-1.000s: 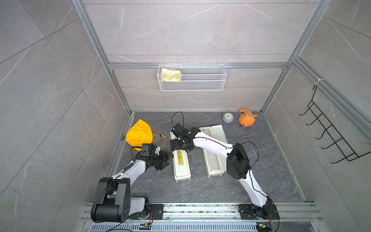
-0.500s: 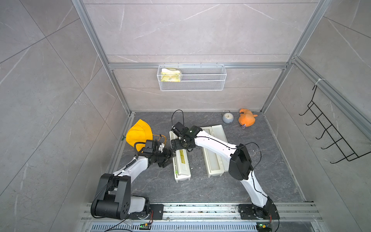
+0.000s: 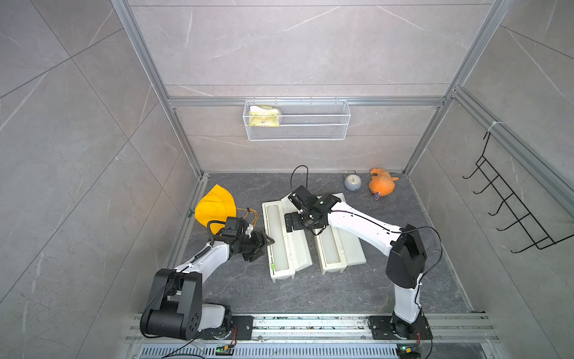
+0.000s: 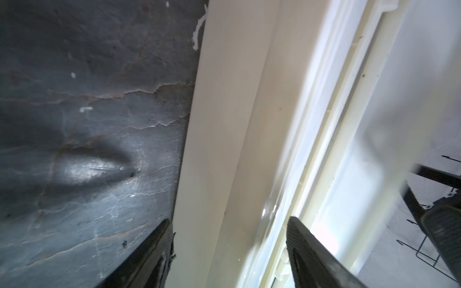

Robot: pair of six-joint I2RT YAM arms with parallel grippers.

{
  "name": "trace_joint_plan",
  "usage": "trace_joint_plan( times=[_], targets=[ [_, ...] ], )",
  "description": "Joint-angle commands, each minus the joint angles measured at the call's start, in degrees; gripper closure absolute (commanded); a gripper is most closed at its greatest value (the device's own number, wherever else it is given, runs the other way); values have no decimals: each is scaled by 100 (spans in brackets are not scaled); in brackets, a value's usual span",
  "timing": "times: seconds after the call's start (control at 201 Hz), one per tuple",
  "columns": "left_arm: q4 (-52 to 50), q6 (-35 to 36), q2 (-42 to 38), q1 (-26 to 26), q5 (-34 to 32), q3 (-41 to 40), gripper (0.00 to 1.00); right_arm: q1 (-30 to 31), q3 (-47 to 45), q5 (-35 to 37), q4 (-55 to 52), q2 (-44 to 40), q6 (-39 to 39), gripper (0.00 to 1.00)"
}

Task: Put plastic wrap rolls into dispensers
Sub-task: Open the lid of the plastic wrap cutting box, then reset both arms

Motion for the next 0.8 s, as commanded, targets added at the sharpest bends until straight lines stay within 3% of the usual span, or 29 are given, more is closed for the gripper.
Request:
trace_joint_plan(
  times=[0.0,0.159,0.269,0.418,0.542,0.687,0.791],
  targets=[
    [-474,354,-277,22,-278,407,27,-247,-485,-54,292,-637,-163,1],
    [-824,671,-422,306,-588,819,25,-957,-1591,28,722,-1673,-510,0],
    [-1088,1041,-498,580,-1074,1120,17,-1580,-2262,428,792,-2335,-826,0],
    [-1149,1673,-643,786,-2374,1427,7,-2635,-3393,946,1341,-3195,-1130,0],
    [-701,2330,-690,904,-3571,1264,5,-3454,-4321,1230,2211,-3612,-1332,0],
    [1366,3134,-974,908,-4549,212,5,-3830,-5349,1943,3599,-3552,-1666,0],
    [3031,3510,-898,915,-4824,-607,4,-3861,-6238,2282,5130,-3541,-2048,0]
  ],
)
